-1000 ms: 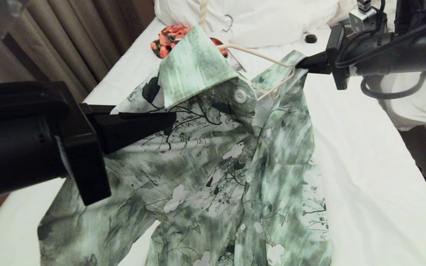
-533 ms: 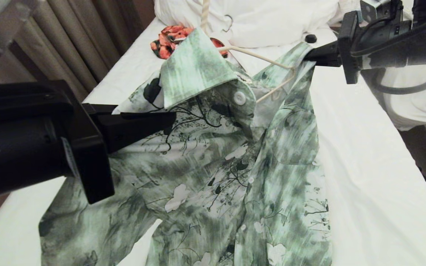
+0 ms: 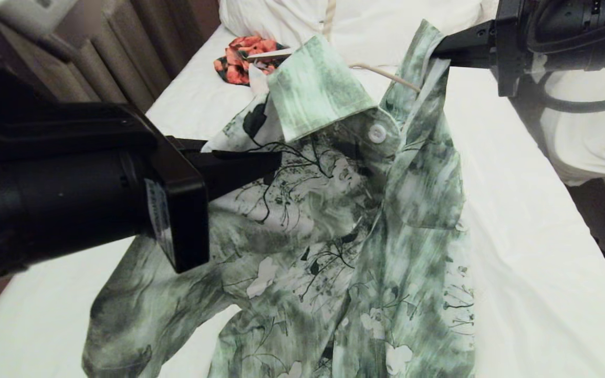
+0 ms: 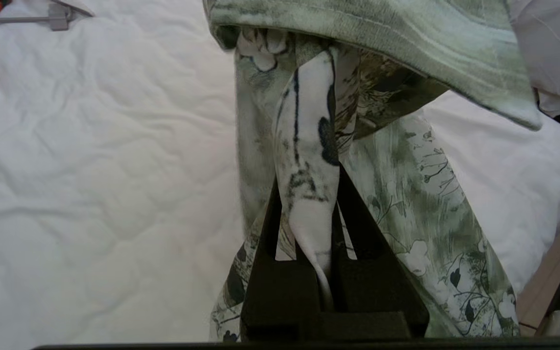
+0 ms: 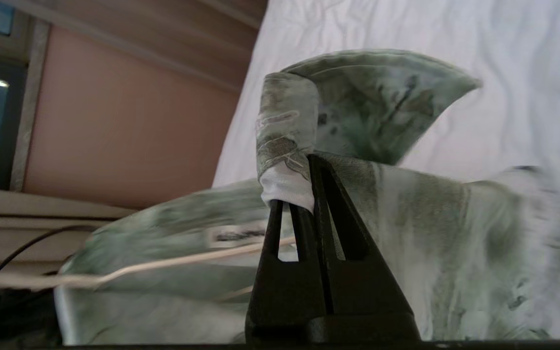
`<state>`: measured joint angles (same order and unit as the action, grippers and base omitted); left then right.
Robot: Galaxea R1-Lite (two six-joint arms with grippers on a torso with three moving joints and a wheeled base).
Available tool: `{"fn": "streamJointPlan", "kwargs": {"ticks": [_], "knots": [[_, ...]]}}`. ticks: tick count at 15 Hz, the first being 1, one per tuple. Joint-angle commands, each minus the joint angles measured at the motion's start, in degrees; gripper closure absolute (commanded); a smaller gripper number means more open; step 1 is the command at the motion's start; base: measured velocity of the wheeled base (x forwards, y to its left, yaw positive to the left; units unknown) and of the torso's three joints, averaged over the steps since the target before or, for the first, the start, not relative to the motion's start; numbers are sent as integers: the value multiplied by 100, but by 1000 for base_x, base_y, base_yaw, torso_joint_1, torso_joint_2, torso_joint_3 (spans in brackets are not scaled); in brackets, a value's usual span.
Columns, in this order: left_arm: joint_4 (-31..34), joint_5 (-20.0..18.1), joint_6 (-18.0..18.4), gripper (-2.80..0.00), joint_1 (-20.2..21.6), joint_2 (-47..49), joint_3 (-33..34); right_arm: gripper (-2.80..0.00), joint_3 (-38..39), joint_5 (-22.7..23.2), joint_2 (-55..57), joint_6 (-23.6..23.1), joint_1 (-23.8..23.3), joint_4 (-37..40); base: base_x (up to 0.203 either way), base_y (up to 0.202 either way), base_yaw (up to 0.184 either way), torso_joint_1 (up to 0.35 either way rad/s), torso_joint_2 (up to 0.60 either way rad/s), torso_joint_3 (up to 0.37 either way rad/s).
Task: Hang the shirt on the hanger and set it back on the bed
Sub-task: Hook the other side of the shirt onto the hanger
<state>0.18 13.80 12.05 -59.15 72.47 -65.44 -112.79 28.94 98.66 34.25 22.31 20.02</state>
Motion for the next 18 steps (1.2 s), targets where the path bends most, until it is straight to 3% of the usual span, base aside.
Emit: {"fn": "streamJointPlan", "kwargs": {"ticks": [1, 10, 14, 18], "knots": [[-1, 9, 8, 0, 26, 207, -74, 0, 11, 18, -159, 7, 110, 147, 0, 0, 0, 0, 0, 0], [-28, -29, -44, 0, 255, 878, -600, 0, 11, 11, -598, -580, 853, 791, 0, 0, 0, 0, 0, 0], [-966, -26, -59, 0, 265, 1282, -601, 0, 11, 6, -834, -693, 1127, 1307, 0, 0, 0, 0, 0, 0], [-1152, -67, -100, 0, 291, 1614, -821, 0, 46, -2, -972, -798, 1286, 1591, 0, 0, 0, 0, 0, 0]]}}
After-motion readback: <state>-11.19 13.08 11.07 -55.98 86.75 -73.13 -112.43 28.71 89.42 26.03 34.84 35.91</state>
